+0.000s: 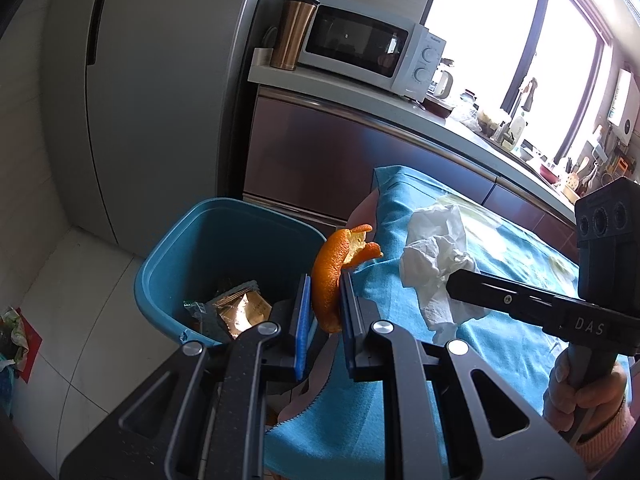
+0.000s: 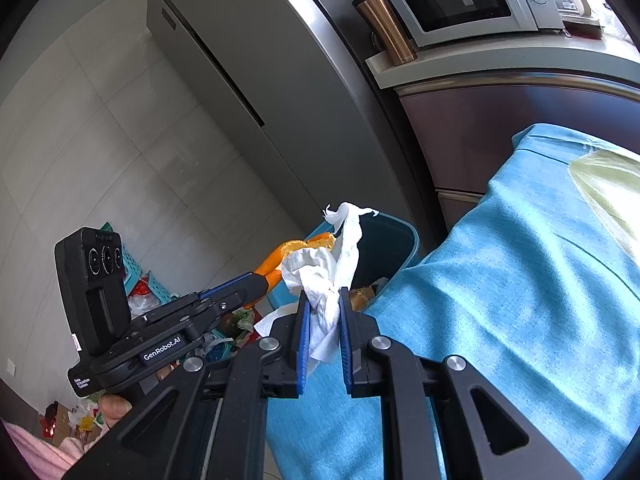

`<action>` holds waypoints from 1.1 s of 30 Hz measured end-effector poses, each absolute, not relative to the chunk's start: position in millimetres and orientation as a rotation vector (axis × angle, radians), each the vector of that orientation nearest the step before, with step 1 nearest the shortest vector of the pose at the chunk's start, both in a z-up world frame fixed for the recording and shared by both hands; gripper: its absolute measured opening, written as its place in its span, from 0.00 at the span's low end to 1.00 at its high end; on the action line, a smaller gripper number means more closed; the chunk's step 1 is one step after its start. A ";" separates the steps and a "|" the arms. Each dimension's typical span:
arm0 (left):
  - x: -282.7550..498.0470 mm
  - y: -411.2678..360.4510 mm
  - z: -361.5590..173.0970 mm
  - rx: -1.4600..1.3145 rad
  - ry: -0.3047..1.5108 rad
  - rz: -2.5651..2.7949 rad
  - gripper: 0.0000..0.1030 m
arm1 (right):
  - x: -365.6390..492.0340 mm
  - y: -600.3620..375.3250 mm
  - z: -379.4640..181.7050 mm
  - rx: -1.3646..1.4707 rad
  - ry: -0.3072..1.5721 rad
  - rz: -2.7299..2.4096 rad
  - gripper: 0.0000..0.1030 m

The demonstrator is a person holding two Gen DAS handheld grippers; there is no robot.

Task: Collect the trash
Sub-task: 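Lower the held orange peel and tissue into the teal bin with both tools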

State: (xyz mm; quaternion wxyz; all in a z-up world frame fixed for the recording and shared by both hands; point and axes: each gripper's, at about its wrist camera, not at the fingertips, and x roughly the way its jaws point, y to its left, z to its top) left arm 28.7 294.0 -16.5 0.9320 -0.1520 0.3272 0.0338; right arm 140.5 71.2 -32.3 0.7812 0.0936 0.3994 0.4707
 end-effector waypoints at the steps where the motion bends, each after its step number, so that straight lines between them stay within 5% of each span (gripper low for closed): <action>1: 28.9 294.5 -16.7 -0.311 0.669 0.072 0.14 | 140.7 71.9 -32.4 0.200 0.861 1.017 0.12; 33: 35.2 305.5 -21.4 -0.320 0.681 0.125 0.14 | 146.8 96.2 -39.2 0.156 0.891 1.034 0.12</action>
